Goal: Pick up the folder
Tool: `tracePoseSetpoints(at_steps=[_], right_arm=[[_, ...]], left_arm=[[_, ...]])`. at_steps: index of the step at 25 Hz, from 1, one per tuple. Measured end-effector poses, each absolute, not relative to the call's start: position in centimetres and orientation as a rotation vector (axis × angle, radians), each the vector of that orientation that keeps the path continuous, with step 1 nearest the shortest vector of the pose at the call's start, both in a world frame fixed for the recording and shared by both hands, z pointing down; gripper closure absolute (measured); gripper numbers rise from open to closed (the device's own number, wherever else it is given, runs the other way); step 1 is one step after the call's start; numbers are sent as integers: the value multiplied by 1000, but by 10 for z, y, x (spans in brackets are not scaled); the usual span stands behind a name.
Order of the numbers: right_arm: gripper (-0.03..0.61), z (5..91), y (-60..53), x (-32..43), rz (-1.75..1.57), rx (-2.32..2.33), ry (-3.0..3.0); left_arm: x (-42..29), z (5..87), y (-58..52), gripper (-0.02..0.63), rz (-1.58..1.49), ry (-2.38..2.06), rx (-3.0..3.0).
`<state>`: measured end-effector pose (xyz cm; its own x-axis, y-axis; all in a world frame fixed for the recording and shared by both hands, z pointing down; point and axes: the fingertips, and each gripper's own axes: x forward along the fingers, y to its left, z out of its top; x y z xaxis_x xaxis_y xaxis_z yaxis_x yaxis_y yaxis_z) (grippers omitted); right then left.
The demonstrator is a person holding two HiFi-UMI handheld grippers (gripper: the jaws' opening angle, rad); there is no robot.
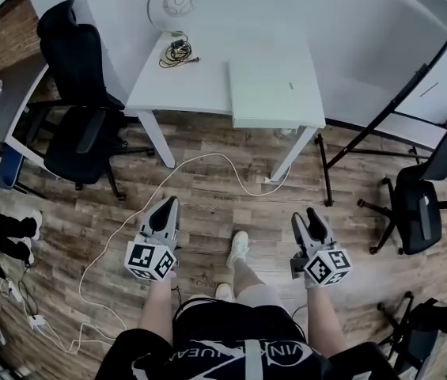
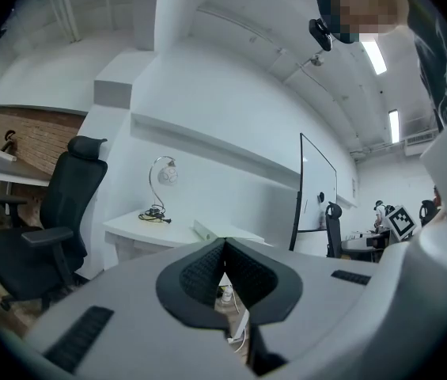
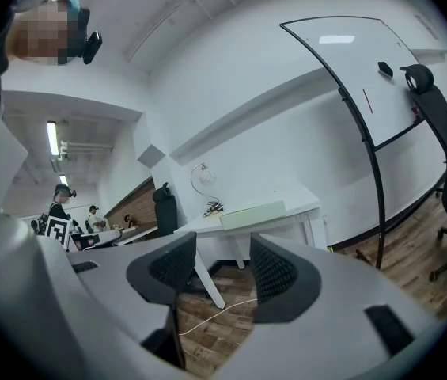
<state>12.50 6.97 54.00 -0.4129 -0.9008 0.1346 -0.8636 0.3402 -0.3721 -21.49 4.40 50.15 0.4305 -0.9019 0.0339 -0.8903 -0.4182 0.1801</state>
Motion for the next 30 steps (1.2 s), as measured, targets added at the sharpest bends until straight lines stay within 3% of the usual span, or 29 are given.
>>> tracePoseSetpoints(at_steps=[30], right_arm=[[332, 581, -148, 108, -911, -1491, 2436]], left_arm=[[-181, 509, -155, 600, -52, -1596, 2444]])
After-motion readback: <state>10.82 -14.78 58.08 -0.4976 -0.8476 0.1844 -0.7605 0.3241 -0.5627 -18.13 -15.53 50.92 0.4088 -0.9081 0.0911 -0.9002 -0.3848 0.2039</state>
